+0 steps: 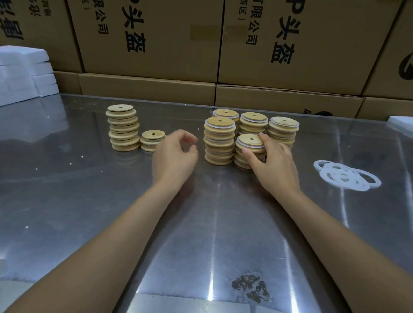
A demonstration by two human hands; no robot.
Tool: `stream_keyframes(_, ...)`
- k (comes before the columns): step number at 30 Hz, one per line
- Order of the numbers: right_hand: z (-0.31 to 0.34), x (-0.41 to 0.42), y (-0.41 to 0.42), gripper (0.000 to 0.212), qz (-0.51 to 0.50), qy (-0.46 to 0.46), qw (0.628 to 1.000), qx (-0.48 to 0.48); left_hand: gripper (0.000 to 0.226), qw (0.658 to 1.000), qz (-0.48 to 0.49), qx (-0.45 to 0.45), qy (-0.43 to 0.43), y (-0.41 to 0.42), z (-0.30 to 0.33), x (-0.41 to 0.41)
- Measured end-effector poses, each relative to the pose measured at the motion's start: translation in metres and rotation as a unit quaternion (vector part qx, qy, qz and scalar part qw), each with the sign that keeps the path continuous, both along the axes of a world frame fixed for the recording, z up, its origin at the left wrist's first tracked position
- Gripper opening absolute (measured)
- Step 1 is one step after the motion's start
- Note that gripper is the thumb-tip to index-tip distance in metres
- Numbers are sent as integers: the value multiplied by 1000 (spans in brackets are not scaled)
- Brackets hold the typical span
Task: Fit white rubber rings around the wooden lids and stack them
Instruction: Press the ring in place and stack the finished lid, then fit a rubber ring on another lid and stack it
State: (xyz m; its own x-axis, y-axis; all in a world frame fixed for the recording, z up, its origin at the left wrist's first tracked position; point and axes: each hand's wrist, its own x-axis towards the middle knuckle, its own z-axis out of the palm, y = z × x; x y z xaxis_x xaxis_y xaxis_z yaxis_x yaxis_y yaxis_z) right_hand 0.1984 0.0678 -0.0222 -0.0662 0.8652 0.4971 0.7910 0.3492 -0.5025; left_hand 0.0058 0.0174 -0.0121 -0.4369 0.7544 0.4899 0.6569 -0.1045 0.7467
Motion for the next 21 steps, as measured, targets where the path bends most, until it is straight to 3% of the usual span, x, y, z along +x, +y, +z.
stream_keyframes(3,2,-1,-2,74,14,6,1000,-20,34,998,52,-27,15,7,-6,-16)
stream_keyframes(6,3,0,-7,75,3,25,1000,-18,53,987,71,-108,90,14,-14,-24)
stream_keyframes(9,3,4,-14,64,-41,32,999,-11,62,959,80,-155,225,20,-16,-30)
stream_keyframes(12,1,17,-22,51,-87,-6,996,-22,70,936,89,-206,271,23,-15,-42)
stream_keyframes(17,-5,39,-29,51,-141,-106,980,-92,67,925,94,-221,294,25,-11,-48)
stream_keyframes(21,-3,43,-29,57,-203,-104,958,-176,54,921,95,-182,331,21,-7,-44)
